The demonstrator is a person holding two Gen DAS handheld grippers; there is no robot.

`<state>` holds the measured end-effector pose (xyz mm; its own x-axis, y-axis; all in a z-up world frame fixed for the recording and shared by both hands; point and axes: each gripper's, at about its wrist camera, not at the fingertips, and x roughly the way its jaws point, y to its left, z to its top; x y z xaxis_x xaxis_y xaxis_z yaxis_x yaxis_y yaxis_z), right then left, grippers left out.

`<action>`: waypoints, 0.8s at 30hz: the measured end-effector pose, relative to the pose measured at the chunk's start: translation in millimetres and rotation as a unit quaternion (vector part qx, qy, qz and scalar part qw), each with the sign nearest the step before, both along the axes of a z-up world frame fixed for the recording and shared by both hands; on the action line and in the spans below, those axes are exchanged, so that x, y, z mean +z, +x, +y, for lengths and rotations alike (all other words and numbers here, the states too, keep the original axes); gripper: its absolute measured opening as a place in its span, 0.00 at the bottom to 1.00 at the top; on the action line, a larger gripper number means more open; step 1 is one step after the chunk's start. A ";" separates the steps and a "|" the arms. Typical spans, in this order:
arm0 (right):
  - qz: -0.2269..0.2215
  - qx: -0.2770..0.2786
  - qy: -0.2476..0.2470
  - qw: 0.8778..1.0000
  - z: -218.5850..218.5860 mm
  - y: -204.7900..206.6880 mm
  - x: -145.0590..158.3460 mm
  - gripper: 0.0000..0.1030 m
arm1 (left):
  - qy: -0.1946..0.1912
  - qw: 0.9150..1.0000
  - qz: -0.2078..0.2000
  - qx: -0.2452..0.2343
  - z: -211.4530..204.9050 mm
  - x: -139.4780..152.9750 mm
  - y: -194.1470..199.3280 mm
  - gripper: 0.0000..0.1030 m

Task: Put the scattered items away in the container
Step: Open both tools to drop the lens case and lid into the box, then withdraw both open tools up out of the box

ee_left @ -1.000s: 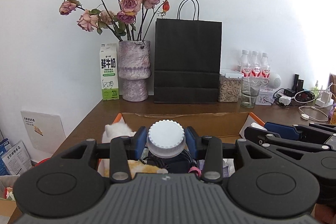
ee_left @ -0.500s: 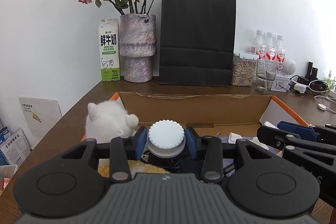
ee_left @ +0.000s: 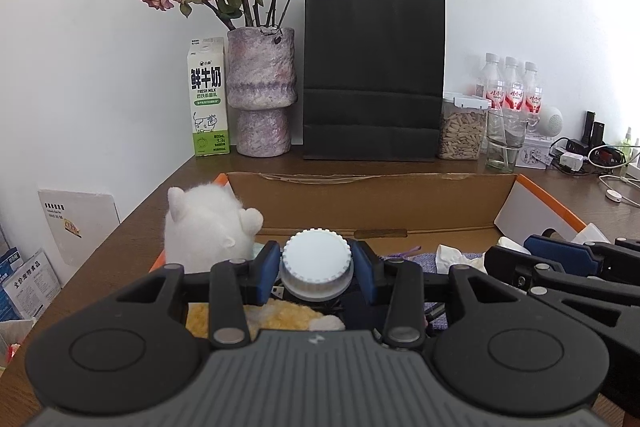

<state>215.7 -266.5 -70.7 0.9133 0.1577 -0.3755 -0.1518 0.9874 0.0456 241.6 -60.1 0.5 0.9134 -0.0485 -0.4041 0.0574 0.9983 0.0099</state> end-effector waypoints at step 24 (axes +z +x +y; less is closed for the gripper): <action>-0.049 -0.017 0.015 0.999 -13.6 -22.7 14.2 0.93 | 0.004 0.997 -0.067 0.039 6.7 15.9 -20.3 1.00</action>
<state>193.0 -280.1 -56.5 0.9502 0.1365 -0.2801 -0.1241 0.9904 0.0615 221.3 -53.3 16.5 0.9604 0.0274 -0.2774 -0.0225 0.9995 0.0209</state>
